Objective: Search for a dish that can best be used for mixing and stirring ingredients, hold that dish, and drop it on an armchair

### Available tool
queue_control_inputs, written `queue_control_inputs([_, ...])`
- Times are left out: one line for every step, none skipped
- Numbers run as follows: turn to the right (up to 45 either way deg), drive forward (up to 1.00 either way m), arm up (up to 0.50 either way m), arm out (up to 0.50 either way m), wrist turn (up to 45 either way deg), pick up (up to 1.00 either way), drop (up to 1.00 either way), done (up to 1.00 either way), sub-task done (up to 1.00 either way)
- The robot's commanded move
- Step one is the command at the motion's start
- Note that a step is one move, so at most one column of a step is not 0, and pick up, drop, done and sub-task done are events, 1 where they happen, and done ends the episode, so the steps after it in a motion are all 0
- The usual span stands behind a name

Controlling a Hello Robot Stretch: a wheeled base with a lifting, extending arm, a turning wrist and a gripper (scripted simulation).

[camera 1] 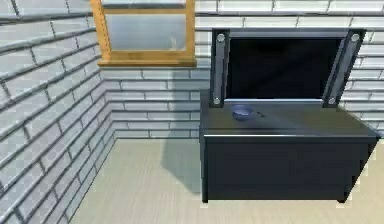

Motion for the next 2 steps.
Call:
queue_control_inputs([0.0, 0.6, 0.0, 0.0, 0.0, 0.0, 0.0, 0.0, 0.0])
queue_control_inputs([-45.0, 0.0, 0.0, 0.0, 0.0, 0.0, 0.0, 0.0, 0.0])
